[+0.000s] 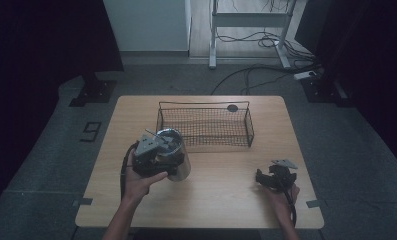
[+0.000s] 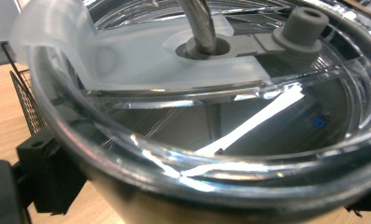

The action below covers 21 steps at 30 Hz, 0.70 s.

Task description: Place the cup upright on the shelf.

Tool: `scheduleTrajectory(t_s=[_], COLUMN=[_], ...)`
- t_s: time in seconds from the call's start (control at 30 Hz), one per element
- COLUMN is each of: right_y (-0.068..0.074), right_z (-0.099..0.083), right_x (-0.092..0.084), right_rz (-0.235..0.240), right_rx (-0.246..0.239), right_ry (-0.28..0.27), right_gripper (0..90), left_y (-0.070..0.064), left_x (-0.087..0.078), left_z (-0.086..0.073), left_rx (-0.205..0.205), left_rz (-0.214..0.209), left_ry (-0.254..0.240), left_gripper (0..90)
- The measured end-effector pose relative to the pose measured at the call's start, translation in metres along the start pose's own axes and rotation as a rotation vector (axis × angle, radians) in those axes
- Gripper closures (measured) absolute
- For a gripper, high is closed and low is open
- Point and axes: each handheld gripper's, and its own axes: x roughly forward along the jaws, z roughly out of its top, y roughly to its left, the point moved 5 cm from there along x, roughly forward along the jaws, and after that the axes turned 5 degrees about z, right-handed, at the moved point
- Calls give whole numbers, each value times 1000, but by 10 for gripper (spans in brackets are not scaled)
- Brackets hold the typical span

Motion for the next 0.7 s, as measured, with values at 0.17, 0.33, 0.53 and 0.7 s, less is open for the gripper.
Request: scheduleTrajectory(t_s=[0.17, 0.33, 0.53, 0.7], right_y=[0, 0, 0, 0], right_z=[0, 0, 0, 0], right_x=[0, 0, 0, 0], right_rz=[-1, -1, -1, -1], right_rx=[-1, 1, -1, -1], right_ry=[-1, -1, -2, -2], right_gripper=[87, 87, 87, 87], left_y=[1, 4, 6, 7], left_x=[5, 12, 17, 19], left_z=[3, 8, 12, 15], left_rx=[-3, 7, 9, 14], left_rz=[-9, 5, 10, 19], left_ry=[5, 7, 5, 6], left_gripper=[41, 42, 42, 42])
